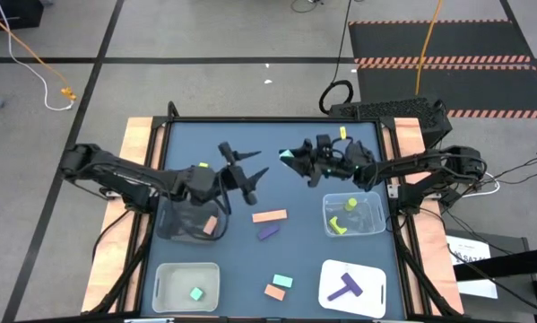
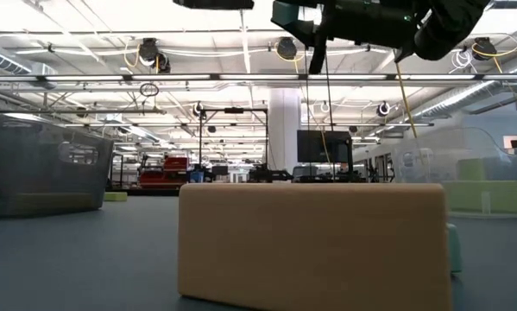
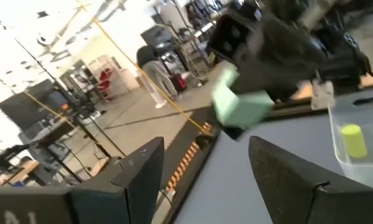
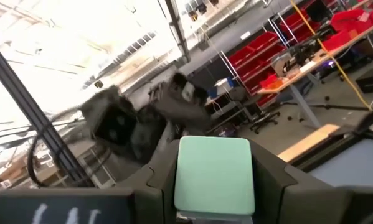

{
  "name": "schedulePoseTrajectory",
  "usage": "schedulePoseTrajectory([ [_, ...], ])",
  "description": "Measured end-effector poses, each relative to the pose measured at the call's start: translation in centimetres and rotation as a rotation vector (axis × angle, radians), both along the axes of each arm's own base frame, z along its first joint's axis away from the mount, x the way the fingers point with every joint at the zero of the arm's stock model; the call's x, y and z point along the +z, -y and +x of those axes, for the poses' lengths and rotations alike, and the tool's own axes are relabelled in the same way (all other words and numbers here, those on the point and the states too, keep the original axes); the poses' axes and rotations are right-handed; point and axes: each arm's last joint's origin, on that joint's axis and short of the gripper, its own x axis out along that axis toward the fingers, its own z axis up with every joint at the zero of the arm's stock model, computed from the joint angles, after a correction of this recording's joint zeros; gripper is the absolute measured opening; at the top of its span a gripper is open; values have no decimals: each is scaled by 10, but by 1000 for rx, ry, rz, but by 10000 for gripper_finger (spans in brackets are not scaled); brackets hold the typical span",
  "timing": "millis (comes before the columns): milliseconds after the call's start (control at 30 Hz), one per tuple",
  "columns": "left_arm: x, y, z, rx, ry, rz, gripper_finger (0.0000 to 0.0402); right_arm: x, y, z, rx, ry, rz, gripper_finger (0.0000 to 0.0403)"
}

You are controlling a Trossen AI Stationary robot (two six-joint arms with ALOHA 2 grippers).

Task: Sort & place blocks by color
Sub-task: Put the top blue block into the gray bin

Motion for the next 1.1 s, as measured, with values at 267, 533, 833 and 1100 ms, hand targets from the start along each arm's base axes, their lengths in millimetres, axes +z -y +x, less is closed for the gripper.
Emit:
schedulePoseTrajectory([
  [267,-4,1,7,-91,51,-78,237,6,1,2,-8,16,-11,118],
  [533,-13,0,17,-96,-39,111,237,3,0,4,-84,36,58,118],
  [833,-26,-7,37,-40,-5,255,237,1,-7,24,-44,51,73,119],
  [1100,-28,-10,43,-21,63,246,237,5,-7,26,-42,55,61,119],
])
